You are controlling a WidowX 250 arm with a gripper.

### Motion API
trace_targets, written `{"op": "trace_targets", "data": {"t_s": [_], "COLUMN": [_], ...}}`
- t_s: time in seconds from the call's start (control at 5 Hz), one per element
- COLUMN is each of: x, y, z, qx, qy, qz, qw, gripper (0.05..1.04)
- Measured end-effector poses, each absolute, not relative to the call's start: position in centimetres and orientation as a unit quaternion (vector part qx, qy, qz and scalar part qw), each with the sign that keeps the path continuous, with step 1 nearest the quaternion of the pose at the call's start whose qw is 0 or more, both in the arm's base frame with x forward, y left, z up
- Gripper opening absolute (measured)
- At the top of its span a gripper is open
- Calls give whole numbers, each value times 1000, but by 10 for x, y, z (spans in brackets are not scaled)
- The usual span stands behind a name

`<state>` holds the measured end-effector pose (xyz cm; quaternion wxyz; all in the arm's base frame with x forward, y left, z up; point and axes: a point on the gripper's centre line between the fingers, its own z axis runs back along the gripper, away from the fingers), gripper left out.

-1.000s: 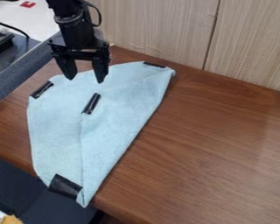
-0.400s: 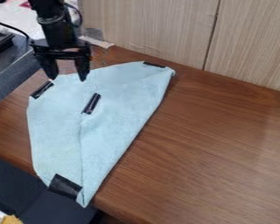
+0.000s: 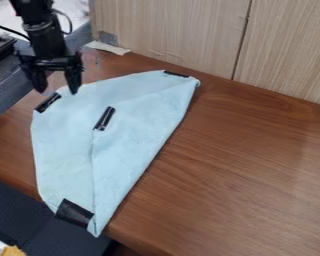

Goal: Folded the cloth from the left to the right

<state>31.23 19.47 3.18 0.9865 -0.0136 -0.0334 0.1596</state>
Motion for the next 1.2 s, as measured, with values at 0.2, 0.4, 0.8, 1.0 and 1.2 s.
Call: {"op": "trace_targets", "data": {"t_s": [0.2,0.4,0.8,1.0,1.2], "x": [310,305,305,305,305], "y": [219,235,235,231,228], "z": [20,9,-3,-5,-6], "qx": [-8,-10,-6,-3,-4], "qy": [-19,-1,2,6,8], "qz": [185,204,199,194,192], "qw": [983,979,980,981,981], "gripper": [999,999,666,376,180]}}
